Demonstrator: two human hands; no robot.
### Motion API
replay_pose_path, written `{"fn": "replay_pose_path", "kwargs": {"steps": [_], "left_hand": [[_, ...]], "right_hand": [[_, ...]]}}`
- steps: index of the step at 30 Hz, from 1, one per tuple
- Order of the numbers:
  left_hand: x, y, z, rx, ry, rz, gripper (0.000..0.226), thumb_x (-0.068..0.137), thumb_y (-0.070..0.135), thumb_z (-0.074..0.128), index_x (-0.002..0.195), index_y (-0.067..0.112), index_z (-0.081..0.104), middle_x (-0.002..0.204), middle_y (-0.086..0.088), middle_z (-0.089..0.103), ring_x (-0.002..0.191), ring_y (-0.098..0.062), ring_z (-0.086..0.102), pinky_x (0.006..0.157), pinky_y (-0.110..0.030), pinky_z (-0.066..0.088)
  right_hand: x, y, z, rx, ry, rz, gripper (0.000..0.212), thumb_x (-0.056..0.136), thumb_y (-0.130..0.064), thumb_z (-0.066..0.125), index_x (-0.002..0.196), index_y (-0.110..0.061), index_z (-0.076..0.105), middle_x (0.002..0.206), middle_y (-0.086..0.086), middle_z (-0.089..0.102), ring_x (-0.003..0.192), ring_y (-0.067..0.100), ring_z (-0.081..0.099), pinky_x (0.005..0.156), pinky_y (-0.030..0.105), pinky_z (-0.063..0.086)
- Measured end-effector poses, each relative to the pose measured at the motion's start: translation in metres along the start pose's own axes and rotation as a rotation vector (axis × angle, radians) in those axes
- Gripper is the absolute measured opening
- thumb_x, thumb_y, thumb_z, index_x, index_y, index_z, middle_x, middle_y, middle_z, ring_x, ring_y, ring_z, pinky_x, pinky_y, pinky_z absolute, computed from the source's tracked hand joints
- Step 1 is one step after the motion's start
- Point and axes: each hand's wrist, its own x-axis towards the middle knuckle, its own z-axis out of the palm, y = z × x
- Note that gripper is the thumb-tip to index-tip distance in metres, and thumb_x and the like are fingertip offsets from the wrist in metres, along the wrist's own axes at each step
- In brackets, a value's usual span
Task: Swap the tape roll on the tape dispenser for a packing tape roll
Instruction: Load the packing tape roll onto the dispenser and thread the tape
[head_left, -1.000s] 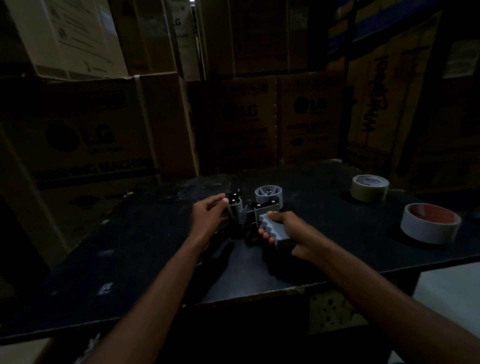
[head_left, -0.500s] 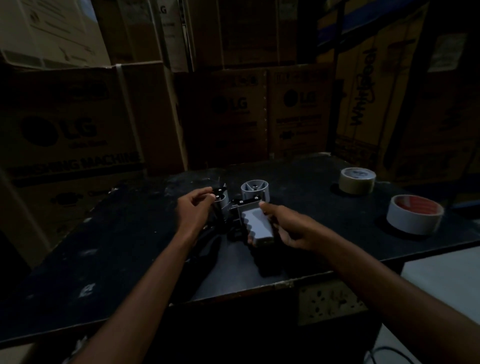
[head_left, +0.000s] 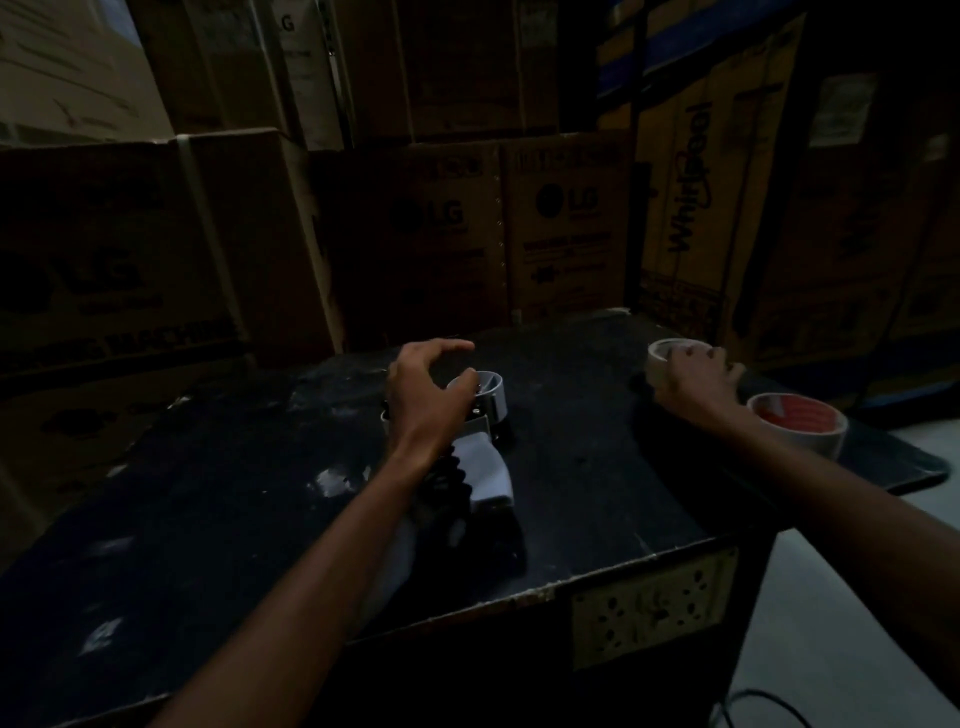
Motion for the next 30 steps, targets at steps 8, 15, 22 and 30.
{"fn": "replay_pose_path", "kwargs": {"steps": [8, 15, 22, 30], "left_hand": [[0.002, 0.033, 0.025, -0.278, -0.193, -0.103, 0.033, 0.084, 0.017, 0.07, 0.116, 0.026, 0.065, 0.115, 0.0, 0.064, 0.11, -0.014, 0.061, 0.091, -0.037, 0.055], [-0.002, 0.042, 0.047, -0.471, -0.385, -0.351, 0.056, 0.09, 0.025, 0.067, 0.141, 0.018, 0.044, 0.121, -0.009, 0.062, 0.107, -0.02, 0.063, 0.091, -0.039, 0.057], [-0.006, 0.043, 0.043, -0.571, -0.354, -0.275, 0.032, 0.089, 0.012, 0.067, 0.121, 0.008, 0.065, 0.106, -0.014, 0.071, 0.087, -0.015, 0.072, 0.075, -0.025, 0.059], [-0.006, 0.034, 0.034, -0.684, -0.235, -0.278, 0.023, 0.088, 0.013, 0.069, 0.107, -0.001, 0.071, 0.099, -0.015, 0.074, 0.081, -0.016, 0.074, 0.067, -0.024, 0.057]], "right_hand": [[-0.007, -0.014, -0.002, 0.326, 0.136, -0.084, 0.026, 0.089, -0.023, 0.068, 0.106, -0.004, 0.064, 0.111, 0.019, 0.068, 0.097, 0.031, 0.063, 0.075, 0.034, 0.047], [-0.048, -0.068, -0.029, 0.962, 0.065, -0.044, 0.028, 0.098, -0.037, 0.055, 0.114, -0.014, 0.061, 0.105, 0.005, 0.059, 0.092, 0.019, 0.062, 0.067, 0.037, 0.059], [-0.08, -0.089, -0.045, 1.12, 0.032, -0.1, 0.036, 0.099, -0.047, 0.049, 0.1, -0.016, 0.067, 0.095, 0.004, 0.064, 0.086, 0.018, 0.064, 0.06, 0.031, 0.053], [-0.093, -0.093, -0.053, 1.124, -0.128, -0.28, 0.023, 0.09, -0.019, 0.069, 0.113, -0.022, 0.066, 0.093, -0.002, 0.074, 0.075, 0.008, 0.07, 0.047, 0.016, 0.048]]}}
